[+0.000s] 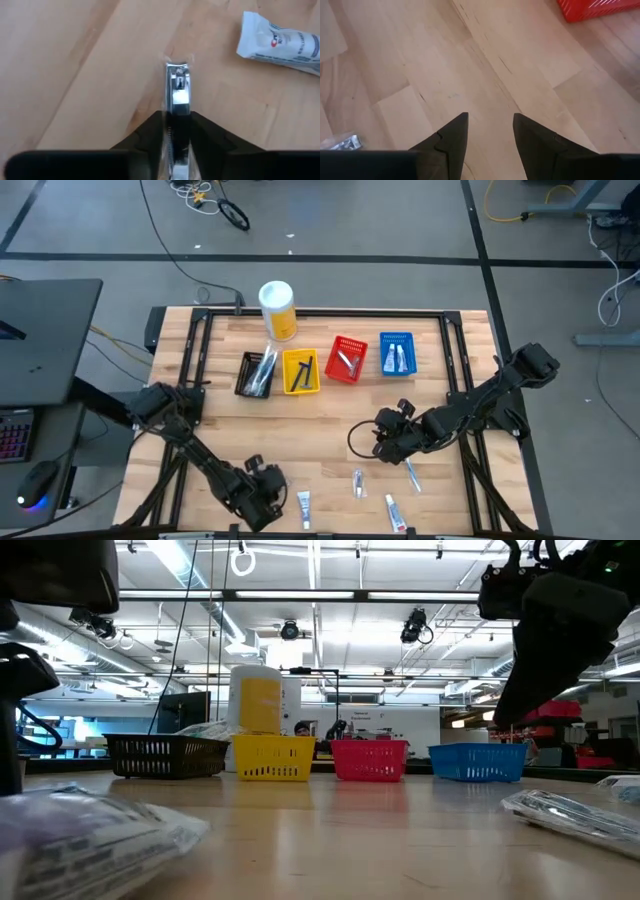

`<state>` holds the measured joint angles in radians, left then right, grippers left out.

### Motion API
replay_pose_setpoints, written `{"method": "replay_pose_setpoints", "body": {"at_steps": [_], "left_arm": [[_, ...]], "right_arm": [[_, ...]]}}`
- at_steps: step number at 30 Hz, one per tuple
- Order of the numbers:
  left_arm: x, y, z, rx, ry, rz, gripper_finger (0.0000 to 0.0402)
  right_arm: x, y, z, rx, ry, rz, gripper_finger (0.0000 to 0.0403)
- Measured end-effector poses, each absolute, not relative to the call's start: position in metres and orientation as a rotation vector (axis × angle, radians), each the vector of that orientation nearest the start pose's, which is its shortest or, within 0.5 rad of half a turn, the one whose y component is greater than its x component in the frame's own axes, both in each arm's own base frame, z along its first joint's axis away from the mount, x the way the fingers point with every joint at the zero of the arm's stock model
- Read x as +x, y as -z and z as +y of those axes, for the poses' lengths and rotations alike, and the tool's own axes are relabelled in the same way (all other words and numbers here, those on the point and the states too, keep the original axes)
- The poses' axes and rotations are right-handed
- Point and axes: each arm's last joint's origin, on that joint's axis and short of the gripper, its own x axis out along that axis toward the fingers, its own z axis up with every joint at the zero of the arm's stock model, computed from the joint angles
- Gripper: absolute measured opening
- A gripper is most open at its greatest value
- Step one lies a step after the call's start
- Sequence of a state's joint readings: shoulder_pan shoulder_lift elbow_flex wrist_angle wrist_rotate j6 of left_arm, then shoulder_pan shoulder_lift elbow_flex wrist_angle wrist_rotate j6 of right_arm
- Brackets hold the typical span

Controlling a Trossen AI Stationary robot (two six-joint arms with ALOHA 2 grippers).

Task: Pick & Place Travel size toiletries
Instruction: Put the silver nail cutter into the red bin

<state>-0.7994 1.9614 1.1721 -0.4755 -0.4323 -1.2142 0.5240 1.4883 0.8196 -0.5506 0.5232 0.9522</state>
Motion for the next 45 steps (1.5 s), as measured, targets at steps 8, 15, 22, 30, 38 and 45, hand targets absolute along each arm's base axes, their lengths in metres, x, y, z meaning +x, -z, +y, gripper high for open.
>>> {"method": "replay_pose_setpoints", "body": {"at_steps": [8, 15, 22, 30, 38, 45], "left_arm": [[0.274, -0.126, -0.241, -0.333, -0.378, 0.949, 0.0052], [0.301, -0.129, -0.203, -0.231, -0.534, 0.807, 0.0064], [0.349, -0.155, -0.143, -0.113, -0.582, 0.655, 0.0059], [0.389, -0.188, -0.044, -0.084, -0.596, 0.550, 0.0065], [0.403, -0.197, 0.050, -0.156, -0.422, 0.482, 0.0076], [0.395, -0.196, 0.098, -0.165, -0.438, 0.499, 0.0083]], "right_arm": [[0.232, -0.175, 0.117, 0.256, 0.476, 0.924, 0.0167], [0.231, -0.174, 0.117, 0.258, 0.465, 0.954, 0.0167], [0.231, -0.174, 0.118, 0.265, 0.467, 0.950, 0.0167], [0.233, -0.175, 0.119, 0.291, 0.455, 0.928, 0.0167], [0.240, -0.178, 0.123, 0.334, 0.419, 0.868, 0.0167], [0.240, -0.178, 0.123, 0.337, 0.417, 0.864, 0.0167]]}}
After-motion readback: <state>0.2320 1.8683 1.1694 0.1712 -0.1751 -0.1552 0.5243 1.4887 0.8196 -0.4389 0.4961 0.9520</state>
